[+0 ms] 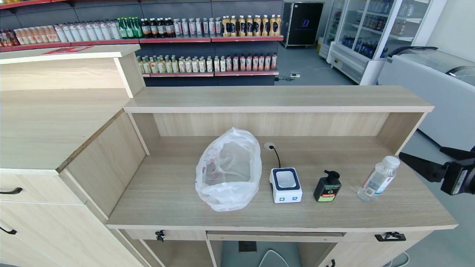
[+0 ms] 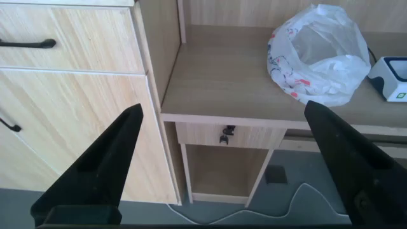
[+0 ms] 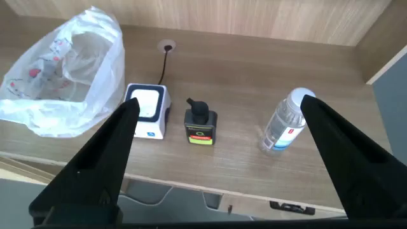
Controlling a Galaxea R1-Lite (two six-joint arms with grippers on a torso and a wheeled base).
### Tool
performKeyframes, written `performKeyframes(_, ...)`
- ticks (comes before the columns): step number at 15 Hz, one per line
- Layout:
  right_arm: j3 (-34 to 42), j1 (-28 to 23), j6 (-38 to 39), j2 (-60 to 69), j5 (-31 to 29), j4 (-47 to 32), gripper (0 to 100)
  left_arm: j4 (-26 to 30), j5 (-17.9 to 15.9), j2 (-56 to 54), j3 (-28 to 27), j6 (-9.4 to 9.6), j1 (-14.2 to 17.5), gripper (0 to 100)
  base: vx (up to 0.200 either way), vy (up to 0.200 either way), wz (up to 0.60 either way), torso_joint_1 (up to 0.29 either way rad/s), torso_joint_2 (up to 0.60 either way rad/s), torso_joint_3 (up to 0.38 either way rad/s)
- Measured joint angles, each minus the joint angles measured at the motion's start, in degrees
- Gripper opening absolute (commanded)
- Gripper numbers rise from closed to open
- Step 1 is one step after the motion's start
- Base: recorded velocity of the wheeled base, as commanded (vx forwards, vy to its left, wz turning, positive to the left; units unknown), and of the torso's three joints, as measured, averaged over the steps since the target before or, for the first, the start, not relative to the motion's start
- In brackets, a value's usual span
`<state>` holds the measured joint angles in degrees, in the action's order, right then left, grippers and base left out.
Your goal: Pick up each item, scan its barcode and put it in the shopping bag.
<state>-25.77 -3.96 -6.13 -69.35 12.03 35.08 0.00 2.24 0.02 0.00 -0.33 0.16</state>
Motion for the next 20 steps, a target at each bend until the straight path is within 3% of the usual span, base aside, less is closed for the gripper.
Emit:
performKeyframes(4,-0.7,-8.2,-8.6,-15.0,5.5,5.5,100,0.0,0.0,0.0,0.0,0.01,0.0,100,0.0,0.0,0.0,0.0,0.0,0.0)
performKeyframes(8,0.8,-14.0,-11.9,-25.5,10.6,11.1,100,0.0,0.0,0.0,0.0,0.0,0.0,100,0.0,0.0,0.0,0.0,0.0,0.0)
performKeyframes(14,1.9,-14.9,-17.3,-35.2,17.1,13.6,100,0.0,0.0,0.0,0.0,0.0,0.0,100,0.0,0.0,0.0,0.0,0.0,0.0)
performKeyframes(20,1.4,-13.0,-17.9,-44.5,19.1,20.9,100,0.0,0.0,0.0,0.0,0.0,0.0,100,0.0,0.0,0.0,0.0,0.0,0.0)
